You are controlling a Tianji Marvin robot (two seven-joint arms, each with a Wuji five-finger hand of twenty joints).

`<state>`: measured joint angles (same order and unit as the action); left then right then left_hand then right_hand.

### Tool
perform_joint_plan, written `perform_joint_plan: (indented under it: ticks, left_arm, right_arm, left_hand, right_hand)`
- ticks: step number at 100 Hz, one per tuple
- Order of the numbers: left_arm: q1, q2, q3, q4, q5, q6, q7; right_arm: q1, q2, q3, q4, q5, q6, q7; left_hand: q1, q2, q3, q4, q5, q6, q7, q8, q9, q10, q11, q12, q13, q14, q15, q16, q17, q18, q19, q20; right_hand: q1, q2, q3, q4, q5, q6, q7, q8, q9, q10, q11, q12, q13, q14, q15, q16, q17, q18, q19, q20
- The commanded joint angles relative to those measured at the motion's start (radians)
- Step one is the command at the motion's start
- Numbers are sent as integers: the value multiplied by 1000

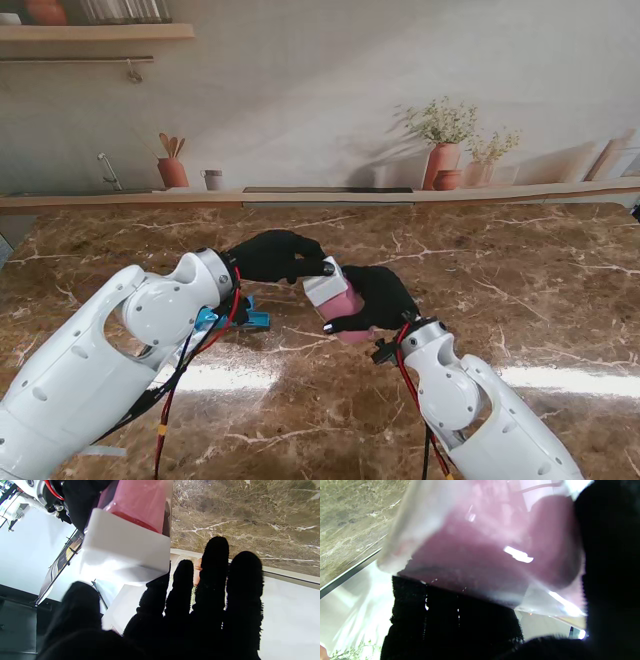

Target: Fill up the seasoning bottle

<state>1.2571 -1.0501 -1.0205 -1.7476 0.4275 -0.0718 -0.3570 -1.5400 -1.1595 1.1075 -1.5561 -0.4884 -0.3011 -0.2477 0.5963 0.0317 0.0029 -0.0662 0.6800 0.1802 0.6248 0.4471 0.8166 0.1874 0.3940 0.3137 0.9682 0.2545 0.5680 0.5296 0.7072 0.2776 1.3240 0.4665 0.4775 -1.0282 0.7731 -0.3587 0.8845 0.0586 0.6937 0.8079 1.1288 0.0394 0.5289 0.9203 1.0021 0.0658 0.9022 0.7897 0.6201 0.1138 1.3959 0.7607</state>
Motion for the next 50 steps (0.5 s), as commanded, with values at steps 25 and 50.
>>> perform_joint_plan:
  ticks: [25, 50]
  left_arm:
    - [6, -2, -29, 15, -17, -69, -23]
    - [12, 15, -82, 5, -58, -107, -95]
  right_arm:
    - [-5, -6, 10, -11, 6, 7, 8]
    - [-9, -5, 15, -14, 5, 8, 11]
  left_hand:
    - [-205, 10, -22, 47, -335, -225, -455, -263, -204, -74, -123, -68, -211, 55, -111, -40, -230, 54, -144, 6]
    - [-34, -385, 1156, 42, -490, -446, -616, -188, -457, -170, -237, -99, -453, 12, -295, -99, -531, 129, -358, 38]
  right_hand:
    - [289, 321, 496, 126, 130, -342, 192, 58, 109, -161, 153, 41, 66, -66, 73, 10, 10, -10, 43, -13]
    - [288, 321, 497, 125, 131, -342, 194, 57, 111, -161, 153, 42, 67, -66, 74, 11, 11, -9, 45, -13]
